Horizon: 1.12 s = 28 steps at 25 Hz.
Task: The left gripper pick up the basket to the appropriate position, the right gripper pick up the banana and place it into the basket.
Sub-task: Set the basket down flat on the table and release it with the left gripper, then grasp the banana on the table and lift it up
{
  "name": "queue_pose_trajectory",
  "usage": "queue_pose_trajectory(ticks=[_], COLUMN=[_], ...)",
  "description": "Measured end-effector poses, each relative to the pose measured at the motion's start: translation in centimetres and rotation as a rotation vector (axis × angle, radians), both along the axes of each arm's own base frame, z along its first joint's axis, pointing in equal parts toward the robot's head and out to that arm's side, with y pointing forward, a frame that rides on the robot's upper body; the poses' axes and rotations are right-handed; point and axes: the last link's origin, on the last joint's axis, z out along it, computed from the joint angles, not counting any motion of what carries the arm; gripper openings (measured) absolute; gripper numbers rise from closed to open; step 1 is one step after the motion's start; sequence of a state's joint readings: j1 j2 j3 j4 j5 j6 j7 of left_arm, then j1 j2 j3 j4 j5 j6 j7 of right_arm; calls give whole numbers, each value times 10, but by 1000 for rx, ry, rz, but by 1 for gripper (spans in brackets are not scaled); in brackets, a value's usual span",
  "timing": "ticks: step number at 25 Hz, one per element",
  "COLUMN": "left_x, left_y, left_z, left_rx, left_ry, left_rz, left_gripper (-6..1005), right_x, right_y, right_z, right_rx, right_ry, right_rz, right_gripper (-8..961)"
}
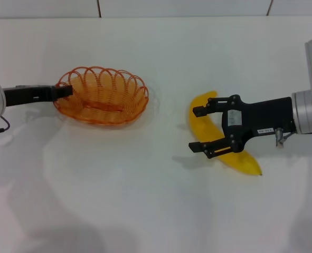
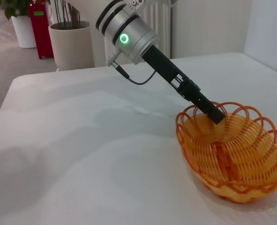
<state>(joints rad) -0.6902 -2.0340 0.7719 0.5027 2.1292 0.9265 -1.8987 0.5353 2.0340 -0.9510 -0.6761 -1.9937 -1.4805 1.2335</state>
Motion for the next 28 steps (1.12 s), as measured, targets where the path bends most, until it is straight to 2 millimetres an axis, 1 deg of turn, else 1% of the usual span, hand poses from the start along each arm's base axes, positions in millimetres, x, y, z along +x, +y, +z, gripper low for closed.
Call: queue_pose_trajectory(ticks=[1, 6, 12, 16, 20, 23, 26, 28], left_x=[1, 7, 13, 15, 11, 5, -1, -7], left_y=[1, 5, 2, -4, -21, -41, -58, -72], left_z=[0, 9, 19, 28, 37, 41, 41, 41], left_rx=[1, 6, 10, 72, 173, 248, 280, 275], left_ry=[4, 48, 136, 168, 118, 78, 36, -14], left_rz=[-7, -70, -171, -304, -417, -522, -568, -579], left_gripper=[321, 407, 511, 511, 511, 511, 511, 511], right_x=[0, 0, -1, 1, 0, 0, 0, 0], right_y=[0, 0, 5, 7, 7, 8, 9, 9], right_z=[0, 1, 2, 0, 0, 1, 2, 2], right_rx=[1, 7, 35, 53, 62, 81, 93, 94], right_ry=[1, 7, 9, 16, 32, 52, 55, 54], right_rz=[0, -2, -3, -23, -31, -41, -47, -53], right_gripper=[880, 880, 880, 879, 879, 879, 879, 879])
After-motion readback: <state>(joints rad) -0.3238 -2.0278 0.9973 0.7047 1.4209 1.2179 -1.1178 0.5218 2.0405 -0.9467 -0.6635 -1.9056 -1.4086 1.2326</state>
